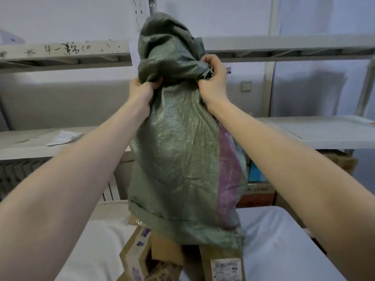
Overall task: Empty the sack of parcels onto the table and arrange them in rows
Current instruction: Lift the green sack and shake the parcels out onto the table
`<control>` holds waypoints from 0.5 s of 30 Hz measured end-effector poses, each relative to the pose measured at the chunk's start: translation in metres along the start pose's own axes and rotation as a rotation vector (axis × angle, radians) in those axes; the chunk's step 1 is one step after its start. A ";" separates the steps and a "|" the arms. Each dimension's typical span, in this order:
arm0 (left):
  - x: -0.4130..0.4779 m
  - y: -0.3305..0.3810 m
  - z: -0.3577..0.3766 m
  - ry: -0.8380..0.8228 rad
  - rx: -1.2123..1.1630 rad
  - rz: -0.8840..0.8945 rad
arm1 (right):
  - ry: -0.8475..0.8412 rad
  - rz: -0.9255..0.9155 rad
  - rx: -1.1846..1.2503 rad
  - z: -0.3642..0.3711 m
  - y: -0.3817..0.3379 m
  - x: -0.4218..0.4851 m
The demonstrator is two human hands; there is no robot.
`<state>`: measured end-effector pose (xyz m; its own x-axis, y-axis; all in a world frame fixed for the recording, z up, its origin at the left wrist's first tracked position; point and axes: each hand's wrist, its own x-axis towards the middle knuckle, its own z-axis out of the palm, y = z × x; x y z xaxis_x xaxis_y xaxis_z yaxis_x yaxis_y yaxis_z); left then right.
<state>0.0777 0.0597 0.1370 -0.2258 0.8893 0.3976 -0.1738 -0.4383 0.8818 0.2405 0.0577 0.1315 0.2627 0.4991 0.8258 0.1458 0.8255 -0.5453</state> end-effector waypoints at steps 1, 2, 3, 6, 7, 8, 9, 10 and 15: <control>-0.002 -0.010 -0.003 -0.011 0.024 -0.013 | -0.005 -0.004 -0.035 -0.003 0.009 -0.010; -0.004 -0.022 -0.006 -0.023 0.046 -0.025 | -0.024 0.000 -0.071 -0.007 0.020 -0.022; -0.007 -0.032 -0.009 -0.034 0.067 -0.037 | -0.056 0.011 -0.102 -0.011 0.031 -0.033; -0.010 -0.049 -0.015 -0.039 0.160 -0.057 | -0.160 0.077 -0.188 -0.022 0.048 -0.048; -0.011 -0.051 -0.015 -0.041 0.200 -0.074 | -0.203 0.094 -0.239 -0.025 0.048 -0.048; -0.011 -0.053 -0.016 -0.043 0.241 -0.102 | -0.254 0.104 -0.300 -0.029 0.047 -0.048; -0.011 -0.054 -0.016 -0.052 0.282 -0.133 | -0.306 0.113 -0.351 -0.032 0.047 -0.048; -0.012 -0.057 -0.017 -0.068 0.326 -0.168 | -0.345 0.125 -0.389 -0.035 0.047 -0.049; -0.028 -0.077 -0.013 -0.100 0.421 -0.163 | -0.389 0.148 -0.438 -0.054 0.061 -0.069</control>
<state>0.0851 0.0671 0.0543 -0.1309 0.9594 0.2498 0.2102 -0.2194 0.9527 0.2828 0.0591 0.0334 -0.0462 0.7284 0.6836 0.5355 0.5958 -0.5986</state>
